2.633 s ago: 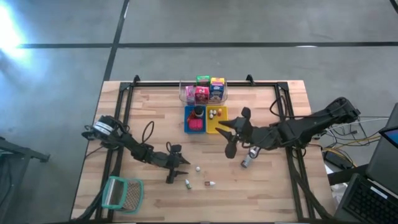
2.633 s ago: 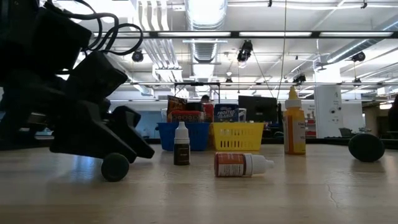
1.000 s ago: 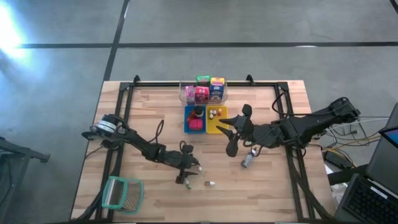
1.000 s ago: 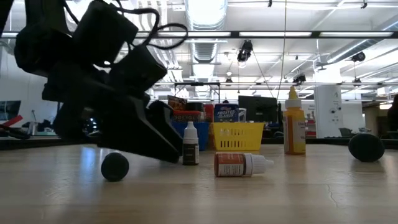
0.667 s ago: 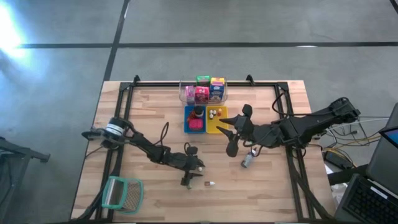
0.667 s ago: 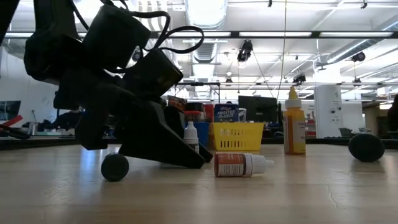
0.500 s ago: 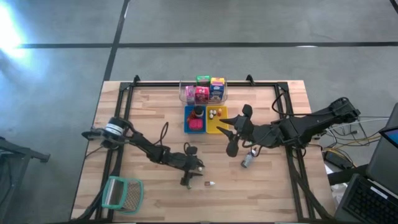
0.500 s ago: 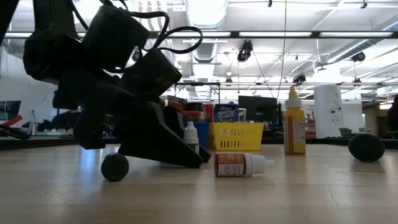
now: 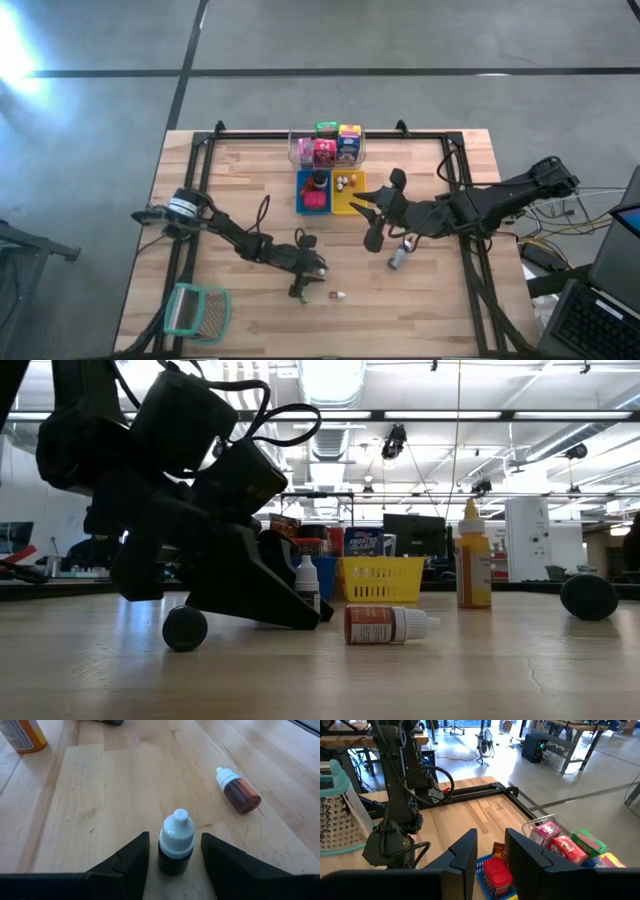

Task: Pick & Place Kitchen Items
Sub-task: Put the small black food coloring bottle into the yellow bin

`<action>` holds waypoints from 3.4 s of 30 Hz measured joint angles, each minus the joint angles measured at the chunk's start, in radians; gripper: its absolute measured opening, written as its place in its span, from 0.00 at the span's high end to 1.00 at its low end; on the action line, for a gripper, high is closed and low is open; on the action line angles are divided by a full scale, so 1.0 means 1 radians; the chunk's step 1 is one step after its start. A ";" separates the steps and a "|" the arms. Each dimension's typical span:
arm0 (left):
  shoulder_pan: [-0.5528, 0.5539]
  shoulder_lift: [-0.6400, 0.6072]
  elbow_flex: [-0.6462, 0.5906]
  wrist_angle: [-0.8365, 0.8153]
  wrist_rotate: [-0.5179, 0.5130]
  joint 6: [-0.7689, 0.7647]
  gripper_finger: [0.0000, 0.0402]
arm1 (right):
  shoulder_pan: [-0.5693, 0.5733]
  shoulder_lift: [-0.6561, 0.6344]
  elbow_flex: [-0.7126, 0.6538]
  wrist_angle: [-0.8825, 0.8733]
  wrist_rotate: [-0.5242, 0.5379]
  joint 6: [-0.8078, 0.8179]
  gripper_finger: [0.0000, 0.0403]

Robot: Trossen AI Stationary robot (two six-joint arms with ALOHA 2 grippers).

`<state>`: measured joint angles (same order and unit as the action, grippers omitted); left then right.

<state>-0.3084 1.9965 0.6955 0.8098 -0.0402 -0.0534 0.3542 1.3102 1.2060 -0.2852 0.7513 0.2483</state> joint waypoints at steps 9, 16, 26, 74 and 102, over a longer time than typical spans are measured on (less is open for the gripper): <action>0.001 -0.001 -0.025 0.010 0.021 0.008 0.54 | 0.001 0.000 0.000 -0.042 0.000 0.076 0.71; 0.000 -0.004 -0.027 0.007 0.022 0.005 0.54 | 0.001 0.000 0.000 -0.041 0.009 0.077 0.66; 0.000 -0.005 -0.028 0.008 0.022 -0.004 0.60 | 0.001 0.000 0.000 -0.041 0.009 0.085 0.71; 0.044 -0.083 -0.011 -0.043 -0.017 -0.081 0.63 | 0.065 0.252 -0.085 -0.155 -0.266 0.504 0.79; 0.047 -0.053 0.005 -0.036 -0.040 -0.011 0.75 | 0.086 0.312 -0.083 -0.027 -0.275 0.509 0.70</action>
<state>-0.2615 1.9434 0.7003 0.7741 -0.0799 -0.0640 0.4407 1.6221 1.1229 -0.3119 0.4762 0.7572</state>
